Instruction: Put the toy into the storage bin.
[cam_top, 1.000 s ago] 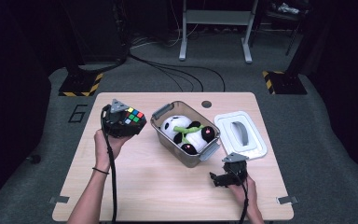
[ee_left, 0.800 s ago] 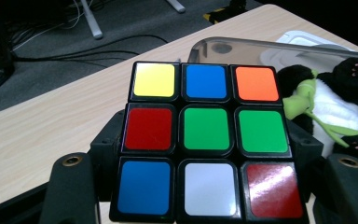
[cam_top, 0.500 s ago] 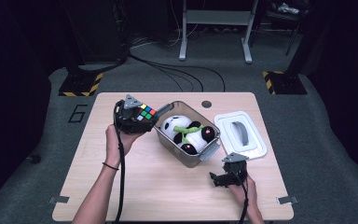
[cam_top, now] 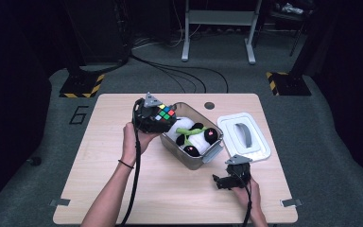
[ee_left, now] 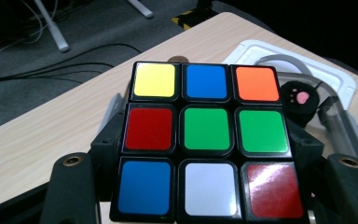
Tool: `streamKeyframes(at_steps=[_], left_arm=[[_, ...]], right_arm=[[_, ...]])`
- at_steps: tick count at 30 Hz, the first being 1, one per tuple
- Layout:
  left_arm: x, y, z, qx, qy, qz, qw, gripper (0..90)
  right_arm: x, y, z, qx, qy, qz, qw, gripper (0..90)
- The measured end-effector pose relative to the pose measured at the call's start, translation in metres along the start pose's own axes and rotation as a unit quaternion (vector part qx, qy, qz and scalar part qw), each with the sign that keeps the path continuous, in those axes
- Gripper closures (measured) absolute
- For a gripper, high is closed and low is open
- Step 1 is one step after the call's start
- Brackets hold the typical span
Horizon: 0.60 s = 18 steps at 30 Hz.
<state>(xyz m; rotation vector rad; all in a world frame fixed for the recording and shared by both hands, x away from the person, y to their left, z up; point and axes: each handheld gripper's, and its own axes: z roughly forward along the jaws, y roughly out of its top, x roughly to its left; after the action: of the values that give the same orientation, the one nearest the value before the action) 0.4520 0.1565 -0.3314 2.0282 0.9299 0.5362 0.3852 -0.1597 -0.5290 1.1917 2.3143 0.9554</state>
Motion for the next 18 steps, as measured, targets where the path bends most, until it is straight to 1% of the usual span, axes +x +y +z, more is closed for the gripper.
streamKeyframes(at_steps=[5,10,13,14,18], left_arm=[[-0.010,0.004,0.013,0.004,-0.014,0.002,0.9999,33.8],[-0.019,0.008,0.024,0.015,-0.026,0.010,0.9995,33.8],[-0.026,0.008,0.032,0.016,-0.034,0.010,0.9992,33.8],[-0.027,0.009,0.034,0.020,-0.036,0.013,0.9991,33.8],[-0.034,0.009,0.043,0.025,-0.049,0.012,0.9984,33.8]], right_arm=[[0.000,0.000,0.000,0.000,0.000,0.000,1.0000,0.0],[0.000,0.000,0.000,0.000,0.000,0.000,1.0000,0.0],[0.000,0.000,0.000,0.000,0.000,0.000,1.0000,0.0],[0.000,0.000,0.000,0.000,-0.001,0.000,1.0000,0.0],[0.000,0.000,0.000,0.000,0.000,0.001,1.0000,0.0]])
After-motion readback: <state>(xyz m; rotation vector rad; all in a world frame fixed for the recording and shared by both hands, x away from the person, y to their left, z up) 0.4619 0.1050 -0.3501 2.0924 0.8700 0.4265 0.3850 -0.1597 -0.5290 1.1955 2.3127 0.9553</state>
